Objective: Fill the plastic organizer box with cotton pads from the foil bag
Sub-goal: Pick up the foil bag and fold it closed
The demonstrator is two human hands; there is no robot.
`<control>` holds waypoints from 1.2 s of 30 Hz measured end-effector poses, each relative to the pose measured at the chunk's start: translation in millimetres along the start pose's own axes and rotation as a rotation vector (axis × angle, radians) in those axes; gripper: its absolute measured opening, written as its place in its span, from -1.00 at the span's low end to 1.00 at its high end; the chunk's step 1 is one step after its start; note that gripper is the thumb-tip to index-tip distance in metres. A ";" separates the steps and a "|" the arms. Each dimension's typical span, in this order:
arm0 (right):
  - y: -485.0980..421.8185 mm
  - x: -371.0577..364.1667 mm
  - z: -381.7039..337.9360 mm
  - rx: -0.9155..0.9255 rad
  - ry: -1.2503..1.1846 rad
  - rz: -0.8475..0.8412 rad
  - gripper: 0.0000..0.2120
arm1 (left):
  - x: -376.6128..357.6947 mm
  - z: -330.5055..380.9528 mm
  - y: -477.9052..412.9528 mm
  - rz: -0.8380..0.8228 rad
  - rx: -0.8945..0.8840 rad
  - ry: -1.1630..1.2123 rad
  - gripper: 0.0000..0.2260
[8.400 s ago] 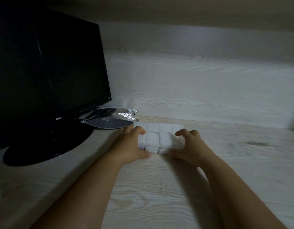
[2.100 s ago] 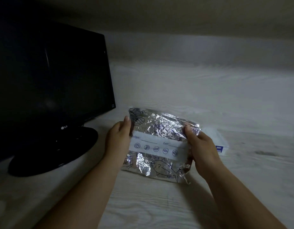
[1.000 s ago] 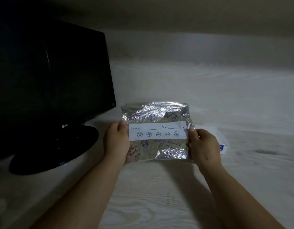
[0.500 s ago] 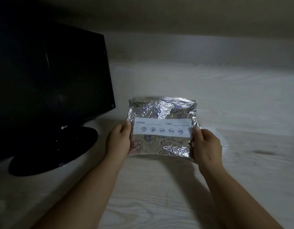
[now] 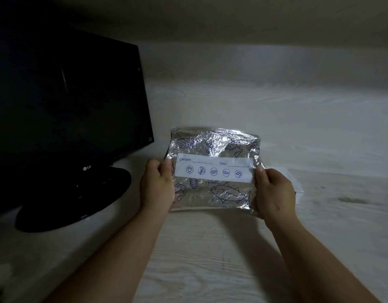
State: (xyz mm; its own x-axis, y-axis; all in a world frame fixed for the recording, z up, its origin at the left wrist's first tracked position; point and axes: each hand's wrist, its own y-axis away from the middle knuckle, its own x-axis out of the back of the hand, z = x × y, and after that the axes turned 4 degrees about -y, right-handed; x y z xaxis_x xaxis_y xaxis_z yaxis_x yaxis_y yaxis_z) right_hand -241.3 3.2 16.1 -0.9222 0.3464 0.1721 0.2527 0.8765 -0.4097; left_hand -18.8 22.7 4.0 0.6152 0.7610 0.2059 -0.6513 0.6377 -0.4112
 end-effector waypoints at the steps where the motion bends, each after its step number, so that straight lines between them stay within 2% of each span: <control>1: 0.5 0.3 -1.9 0.010 0.009 0.009 -0.59 | -0.1 -0.8 -0.6 0.004 0.000 0.001 -0.71; 12: -1.8 4.4 0.7 -0.022 0.005 -0.008 -0.59 | 3.3 -0.8 -2.7 -0.001 0.010 -0.081 -0.68; 14: -1.9 4.1 1.3 -0.060 -0.038 -0.010 -0.60 | 3.5 -2.7 -5.7 -0.001 0.013 -0.100 -0.73; 18: -3.2 2.6 2.6 -0.217 -0.219 -0.012 -0.80 | 5.7 -5.7 -9.9 0.003 0.040 -0.084 -0.85; 21: -5.2 2.3 4.6 -0.191 -0.167 -0.020 -0.92 | 8.5 -3.8 -10.9 0.013 0.074 -0.093 -0.88; 22: -4.5 1.8 4.1 -0.182 -0.157 -0.035 -0.96 | 9.7 -2.9 -10.8 0.018 0.078 -0.099 -0.88; 27: 1.8 -3.5 3.6 -0.207 -0.167 -0.184 -0.87 | 19.6 -6.5 -17.8 0.024 0.108 -0.185 -0.88; 30: 4.5 -4.5 0.0 -0.176 -0.120 -0.235 -0.92 | 27.9 -13.3 -21.9 -0.007 0.142 -0.260 -0.88; 33: 6.6 -5.6 1.5 -0.170 -0.030 -0.331 -0.91 | 38.1 -18.5 -22.2 -0.098 0.159 -0.335 -0.87; 36: 9.5 -8.8 5.6 -0.196 0.041 -0.426 -0.86 | 49.4 -25.7 -25.5 -0.178 0.142 -0.504 -0.81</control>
State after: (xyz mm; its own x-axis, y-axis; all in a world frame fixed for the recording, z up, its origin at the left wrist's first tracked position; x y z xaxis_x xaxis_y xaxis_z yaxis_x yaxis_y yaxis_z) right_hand -232.4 6.6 5.6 -0.9445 -0.0487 0.3249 -0.0918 0.9887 -0.1186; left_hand 39.7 40.9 1.8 0.4555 0.5800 0.6754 -0.6317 0.7451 -0.2140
